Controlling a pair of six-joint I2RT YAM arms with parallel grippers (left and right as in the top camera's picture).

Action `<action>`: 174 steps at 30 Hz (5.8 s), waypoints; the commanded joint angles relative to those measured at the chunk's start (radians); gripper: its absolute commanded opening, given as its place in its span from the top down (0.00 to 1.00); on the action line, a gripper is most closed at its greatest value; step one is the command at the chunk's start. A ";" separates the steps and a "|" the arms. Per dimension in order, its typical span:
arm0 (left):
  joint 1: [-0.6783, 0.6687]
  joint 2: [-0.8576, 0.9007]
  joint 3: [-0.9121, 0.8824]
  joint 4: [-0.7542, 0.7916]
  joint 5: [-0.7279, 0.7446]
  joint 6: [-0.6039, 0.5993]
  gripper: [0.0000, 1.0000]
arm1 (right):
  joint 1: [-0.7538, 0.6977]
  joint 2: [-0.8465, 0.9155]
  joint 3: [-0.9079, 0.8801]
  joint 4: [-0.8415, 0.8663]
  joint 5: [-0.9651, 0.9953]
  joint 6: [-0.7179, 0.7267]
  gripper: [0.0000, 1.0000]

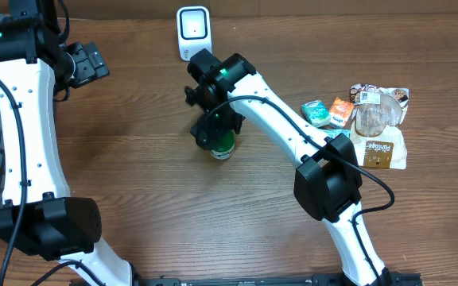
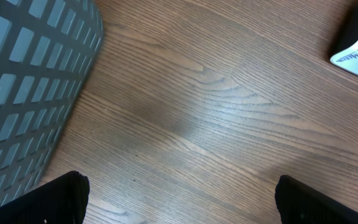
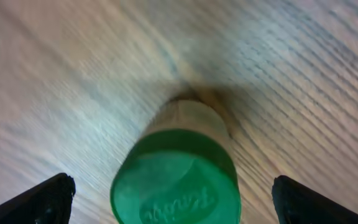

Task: Scan the item barcode
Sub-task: 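Lift the green-lidded jar with the right gripper up to the scanner, then hold the jar label in front of the scanner window with the right gripper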

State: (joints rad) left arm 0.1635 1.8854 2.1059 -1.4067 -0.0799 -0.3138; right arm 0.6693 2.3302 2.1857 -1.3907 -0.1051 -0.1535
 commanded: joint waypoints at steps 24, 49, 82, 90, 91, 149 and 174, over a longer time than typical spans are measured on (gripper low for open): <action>-0.007 0.007 0.004 0.000 -0.005 0.003 0.01 | 0.003 -0.011 -0.084 0.037 0.042 0.006 0.07; -0.007 0.007 0.004 0.000 -0.005 0.003 0.00 | -0.011 -0.011 -0.006 -0.001 -0.055 0.038 0.53; -0.007 0.007 0.004 0.000 -0.005 0.003 0.00 | -0.370 -0.017 0.756 -0.294 -1.124 0.074 0.72; -0.007 0.007 0.004 0.000 -0.005 0.003 0.01 | -0.399 -0.019 0.820 -0.303 -1.128 0.189 0.72; -0.007 0.007 0.004 0.000 -0.005 0.003 0.00 | -0.399 -0.019 0.820 -0.303 -1.128 0.189 0.72; -0.007 0.007 0.004 0.000 -0.005 0.003 0.00 | -0.156 0.180 -0.090 1.707 0.247 -0.785 0.73; -0.007 0.007 0.004 0.000 -0.005 0.003 0.00 | -0.141 0.265 -0.090 1.779 0.247 -1.146 0.67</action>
State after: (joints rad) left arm 0.1635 1.8854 2.1059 -1.4067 -0.0799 -0.3138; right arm 0.5198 2.6091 2.0846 0.3901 0.1566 -1.2583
